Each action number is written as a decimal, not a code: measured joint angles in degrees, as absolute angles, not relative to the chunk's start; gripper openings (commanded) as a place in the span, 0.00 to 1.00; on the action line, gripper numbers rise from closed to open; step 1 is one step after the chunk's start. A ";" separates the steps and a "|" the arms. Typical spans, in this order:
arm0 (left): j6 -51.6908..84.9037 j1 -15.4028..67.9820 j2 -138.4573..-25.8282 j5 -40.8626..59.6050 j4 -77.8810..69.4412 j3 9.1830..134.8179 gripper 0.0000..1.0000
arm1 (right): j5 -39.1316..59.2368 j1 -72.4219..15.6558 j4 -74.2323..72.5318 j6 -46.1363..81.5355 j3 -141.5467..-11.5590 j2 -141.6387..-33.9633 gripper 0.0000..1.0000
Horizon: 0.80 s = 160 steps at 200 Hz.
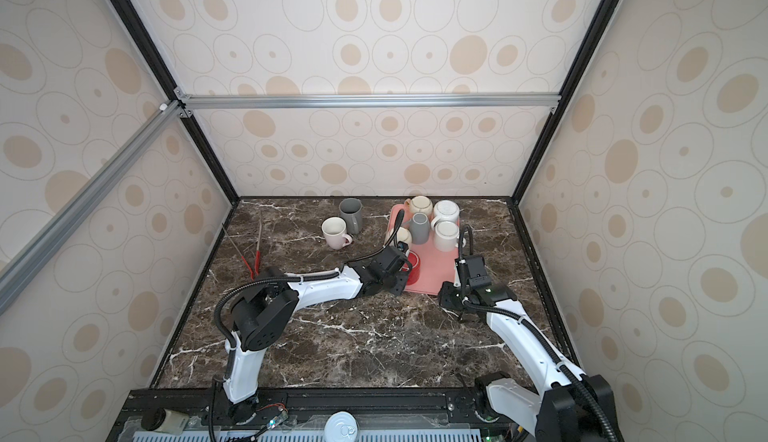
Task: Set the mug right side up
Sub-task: 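Grasp the upside-down red mug's handle on the tray with the left gripper, then lift the red mug off the tray with the left gripper while the right approaches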
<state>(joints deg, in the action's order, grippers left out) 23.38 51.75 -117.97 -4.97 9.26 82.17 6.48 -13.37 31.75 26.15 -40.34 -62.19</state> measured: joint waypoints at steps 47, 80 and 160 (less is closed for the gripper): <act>23.24 51.72 -120.01 -5.28 10.07 85.06 0.18 | 6.17 -13.37 32.16 26.20 -39.51 -59.81 0.45; 22.15 51.64 -120.11 -5.82 11.38 85.69 0.00 | 6.24 -13.37 32.12 26.55 -39.48 -59.79 0.45; 20.64 51.48 -116.25 -4.16 10.59 82.02 0.00 | 6.17 -13.37 32.10 27.53 -37.63 -56.18 0.45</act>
<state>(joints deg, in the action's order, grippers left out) 20.64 51.48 -116.25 -4.16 10.59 82.02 6.17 -13.37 32.10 27.53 -37.63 -56.18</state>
